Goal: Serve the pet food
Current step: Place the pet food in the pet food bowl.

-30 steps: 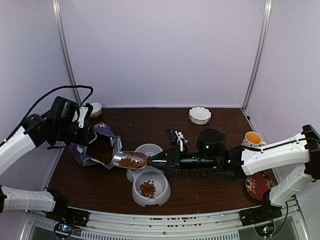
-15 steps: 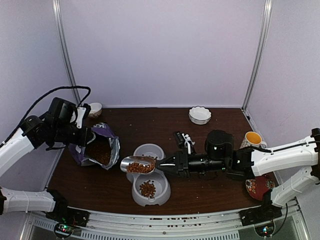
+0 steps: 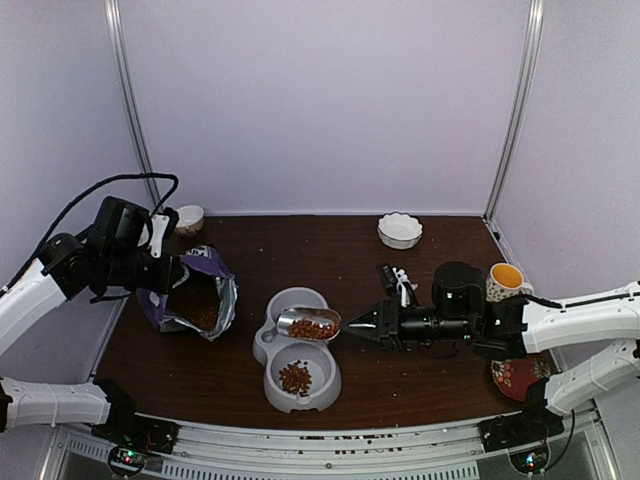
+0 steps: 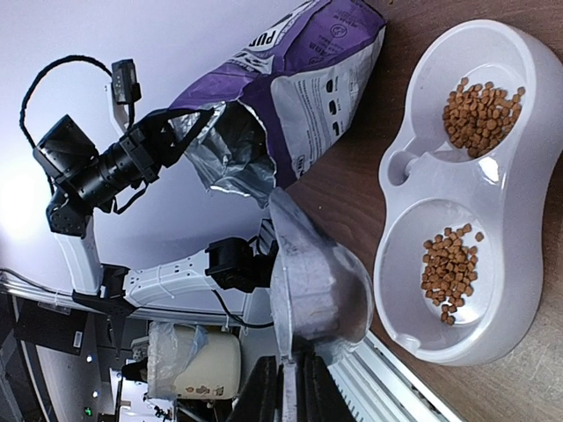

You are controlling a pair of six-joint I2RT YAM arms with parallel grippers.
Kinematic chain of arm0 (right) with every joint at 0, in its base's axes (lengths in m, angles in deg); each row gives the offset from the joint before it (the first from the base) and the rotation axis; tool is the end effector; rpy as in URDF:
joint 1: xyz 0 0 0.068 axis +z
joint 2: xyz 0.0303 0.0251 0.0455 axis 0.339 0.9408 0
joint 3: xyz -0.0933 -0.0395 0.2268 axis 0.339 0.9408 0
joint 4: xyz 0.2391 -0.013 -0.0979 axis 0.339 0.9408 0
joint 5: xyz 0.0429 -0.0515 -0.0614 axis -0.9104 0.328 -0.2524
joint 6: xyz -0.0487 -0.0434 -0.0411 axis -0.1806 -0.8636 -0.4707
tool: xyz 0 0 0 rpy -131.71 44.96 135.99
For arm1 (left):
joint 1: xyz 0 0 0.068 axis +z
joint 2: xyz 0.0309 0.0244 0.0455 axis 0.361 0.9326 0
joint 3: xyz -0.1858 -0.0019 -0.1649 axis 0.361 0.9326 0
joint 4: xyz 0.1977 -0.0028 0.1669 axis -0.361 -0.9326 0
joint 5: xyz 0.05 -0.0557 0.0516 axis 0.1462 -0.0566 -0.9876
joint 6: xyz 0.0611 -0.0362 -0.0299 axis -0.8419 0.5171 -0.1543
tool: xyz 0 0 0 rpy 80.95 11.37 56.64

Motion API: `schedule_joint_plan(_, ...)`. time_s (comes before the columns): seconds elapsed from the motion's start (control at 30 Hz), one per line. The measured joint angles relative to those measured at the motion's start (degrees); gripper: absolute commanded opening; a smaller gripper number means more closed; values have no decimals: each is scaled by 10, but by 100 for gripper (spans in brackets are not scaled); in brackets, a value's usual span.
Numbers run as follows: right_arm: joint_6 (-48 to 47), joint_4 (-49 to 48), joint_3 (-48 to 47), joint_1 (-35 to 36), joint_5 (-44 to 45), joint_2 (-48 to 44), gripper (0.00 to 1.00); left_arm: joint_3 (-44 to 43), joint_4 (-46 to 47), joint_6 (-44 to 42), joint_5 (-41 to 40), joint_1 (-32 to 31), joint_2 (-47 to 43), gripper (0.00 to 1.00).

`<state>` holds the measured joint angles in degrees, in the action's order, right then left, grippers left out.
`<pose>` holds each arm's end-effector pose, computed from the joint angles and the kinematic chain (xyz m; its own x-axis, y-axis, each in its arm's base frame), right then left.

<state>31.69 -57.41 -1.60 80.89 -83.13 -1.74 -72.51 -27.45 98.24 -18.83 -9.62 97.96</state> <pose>0.1252 0.2779 0.2195 -0.9624 0.0363 -0.2692 -0.2518 0.2523 0.9343 0.1937 -0.1042 0.2821 -0.7053 0.0007 -0.7089 0.1685 0.9715 -0.1667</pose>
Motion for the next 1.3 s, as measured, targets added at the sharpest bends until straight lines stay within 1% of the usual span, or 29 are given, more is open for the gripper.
schedule_joint_plan(0.33, -18, 11, 3, -51, -6, 3, 0, 0, 0, 0, -1, 0, 0, 0)
schedule_joint_plan(0.57, -26, 13, -2, -83, -24, 35, 0, 0, 0, 0, -2, 1, 0, 0)
schedule_joint_plan(1.03, -56, 35, -74, -111, -33, 105, 0, 0, 1, 0, -2, 4, -1, 0)
schedule_joint_plan(1.3, -79, 78, -105, -118, -23, 122, 0, 0, 0, 0, -4, 8, -4, 0)
